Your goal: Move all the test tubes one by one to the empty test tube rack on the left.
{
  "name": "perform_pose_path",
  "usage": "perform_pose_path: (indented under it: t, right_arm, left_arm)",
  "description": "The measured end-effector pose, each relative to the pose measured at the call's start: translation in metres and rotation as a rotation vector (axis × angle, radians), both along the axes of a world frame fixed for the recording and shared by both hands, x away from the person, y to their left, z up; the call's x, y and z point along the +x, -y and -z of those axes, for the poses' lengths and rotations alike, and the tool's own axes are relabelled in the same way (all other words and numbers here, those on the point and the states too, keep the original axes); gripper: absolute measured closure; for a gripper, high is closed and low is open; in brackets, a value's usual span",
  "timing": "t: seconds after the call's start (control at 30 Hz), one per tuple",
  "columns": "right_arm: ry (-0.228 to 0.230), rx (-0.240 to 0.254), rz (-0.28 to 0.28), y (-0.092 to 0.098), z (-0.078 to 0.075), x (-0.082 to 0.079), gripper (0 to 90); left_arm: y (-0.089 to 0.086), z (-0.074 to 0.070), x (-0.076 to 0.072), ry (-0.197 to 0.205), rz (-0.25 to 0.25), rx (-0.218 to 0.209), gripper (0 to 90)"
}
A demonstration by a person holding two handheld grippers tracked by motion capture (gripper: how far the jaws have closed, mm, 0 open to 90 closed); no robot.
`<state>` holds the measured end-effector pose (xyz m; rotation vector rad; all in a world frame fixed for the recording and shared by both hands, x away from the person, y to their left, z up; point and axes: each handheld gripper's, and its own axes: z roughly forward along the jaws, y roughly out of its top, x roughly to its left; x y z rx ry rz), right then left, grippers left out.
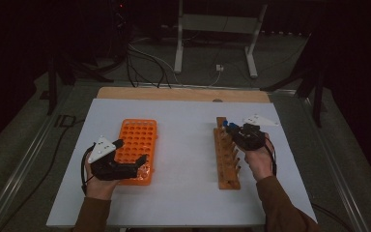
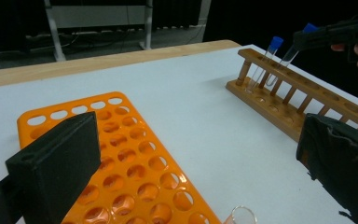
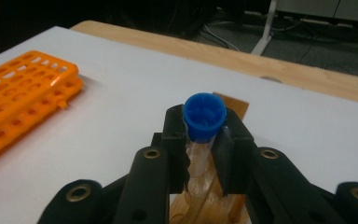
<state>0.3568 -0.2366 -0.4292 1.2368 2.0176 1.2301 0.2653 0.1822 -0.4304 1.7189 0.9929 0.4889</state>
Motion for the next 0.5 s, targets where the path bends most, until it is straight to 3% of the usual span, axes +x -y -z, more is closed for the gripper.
perform_pose_path:
  t: [0.2,0.37,0.5]
  right_arm:
    - [0.04,0.014,-0.015,0.002,-0.016,-0.007,76.3]
    - [0.068,-0.005,-0.022,-0.003,-0.024,-0.013,75.5]
    - [0.077,0.016,-0.045,-0.007,-0.029,-0.016,76.2]
  left_arm:
    - [0.004,-0.003,0.001,0.011,0.009,0.002,0.7]
    - [0.012,-0.006,0.002,0.022,0.024,0.013,0.7]
    - [0.019,-0.008,0.003,0.028,0.038,0.02,0.7]
